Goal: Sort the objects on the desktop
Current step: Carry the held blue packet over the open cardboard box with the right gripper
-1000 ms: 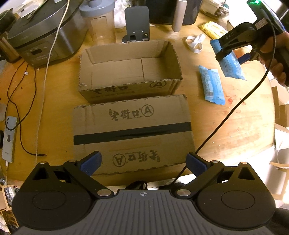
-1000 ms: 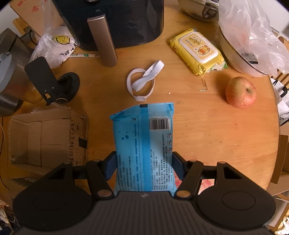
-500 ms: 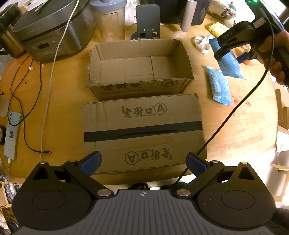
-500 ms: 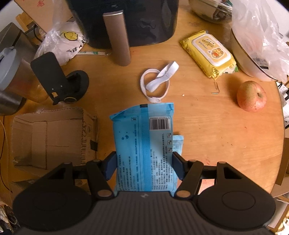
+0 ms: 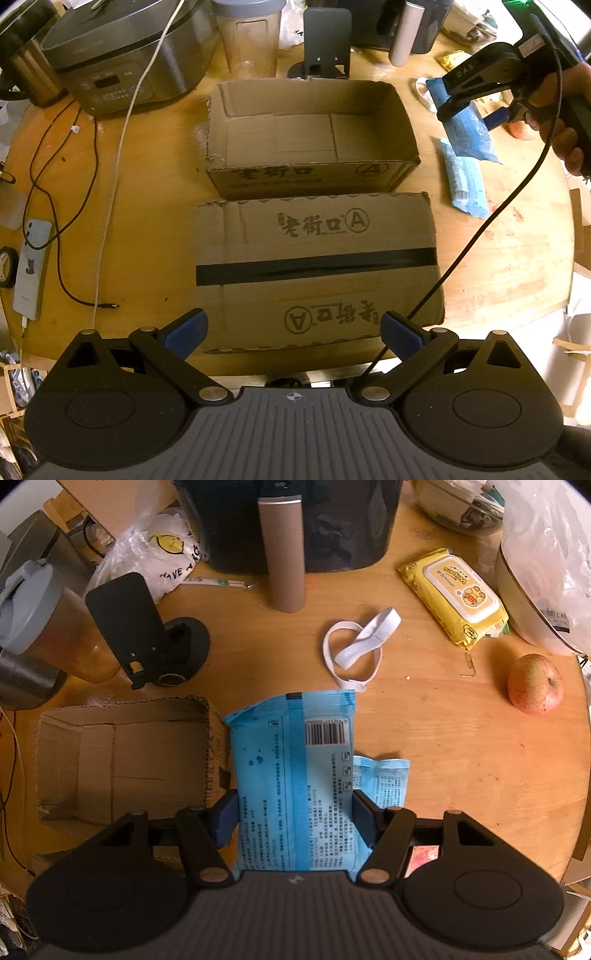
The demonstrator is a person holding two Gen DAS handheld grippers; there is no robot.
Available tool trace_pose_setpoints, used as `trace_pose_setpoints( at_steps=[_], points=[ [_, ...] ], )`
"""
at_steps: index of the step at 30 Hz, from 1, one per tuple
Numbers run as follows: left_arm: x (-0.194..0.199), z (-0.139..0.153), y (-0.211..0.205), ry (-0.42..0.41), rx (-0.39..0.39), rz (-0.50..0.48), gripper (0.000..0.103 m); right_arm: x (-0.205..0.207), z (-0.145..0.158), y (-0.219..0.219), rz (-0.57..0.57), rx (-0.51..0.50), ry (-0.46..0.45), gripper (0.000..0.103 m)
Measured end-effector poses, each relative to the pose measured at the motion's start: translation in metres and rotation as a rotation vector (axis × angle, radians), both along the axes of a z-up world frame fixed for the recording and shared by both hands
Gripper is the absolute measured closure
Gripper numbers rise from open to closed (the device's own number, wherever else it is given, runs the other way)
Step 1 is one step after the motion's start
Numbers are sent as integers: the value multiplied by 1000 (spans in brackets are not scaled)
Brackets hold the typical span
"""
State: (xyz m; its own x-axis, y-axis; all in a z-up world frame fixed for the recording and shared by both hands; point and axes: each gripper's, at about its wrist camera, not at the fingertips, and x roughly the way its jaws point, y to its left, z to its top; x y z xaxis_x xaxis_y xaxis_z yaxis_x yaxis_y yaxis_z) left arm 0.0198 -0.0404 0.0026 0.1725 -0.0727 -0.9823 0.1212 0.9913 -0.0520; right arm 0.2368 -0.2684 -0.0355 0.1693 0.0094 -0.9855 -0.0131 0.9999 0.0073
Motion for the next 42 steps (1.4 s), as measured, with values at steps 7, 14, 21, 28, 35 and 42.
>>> trace_pose_setpoints(
  at_steps=[7, 14, 21, 28, 35, 42],
  points=[
    [0, -1, 11, 4, 7, 9, 1, 1, 0, 13, 3, 0, -3, 40],
    [0, -2, 23, 7, 7, 21, 1, -1, 0, 26, 6, 1, -4, 40],
    [-1, -2, 30, 5, -4, 21, 1, -1, -1, 37, 9, -1, -5, 40],
    [-3, -2, 37, 5, -10, 29, 1, 0, -3, 48, 12, -1, -6, 40],
    [-3, -3, 44, 7, -12, 36, 1, 2, -4, 62, 17, 4, -7, 40],
    [-3, -4, 51, 10, -14, 38, 1, 5, -4, 77, 27, 12, -9, 40]
  ],
)
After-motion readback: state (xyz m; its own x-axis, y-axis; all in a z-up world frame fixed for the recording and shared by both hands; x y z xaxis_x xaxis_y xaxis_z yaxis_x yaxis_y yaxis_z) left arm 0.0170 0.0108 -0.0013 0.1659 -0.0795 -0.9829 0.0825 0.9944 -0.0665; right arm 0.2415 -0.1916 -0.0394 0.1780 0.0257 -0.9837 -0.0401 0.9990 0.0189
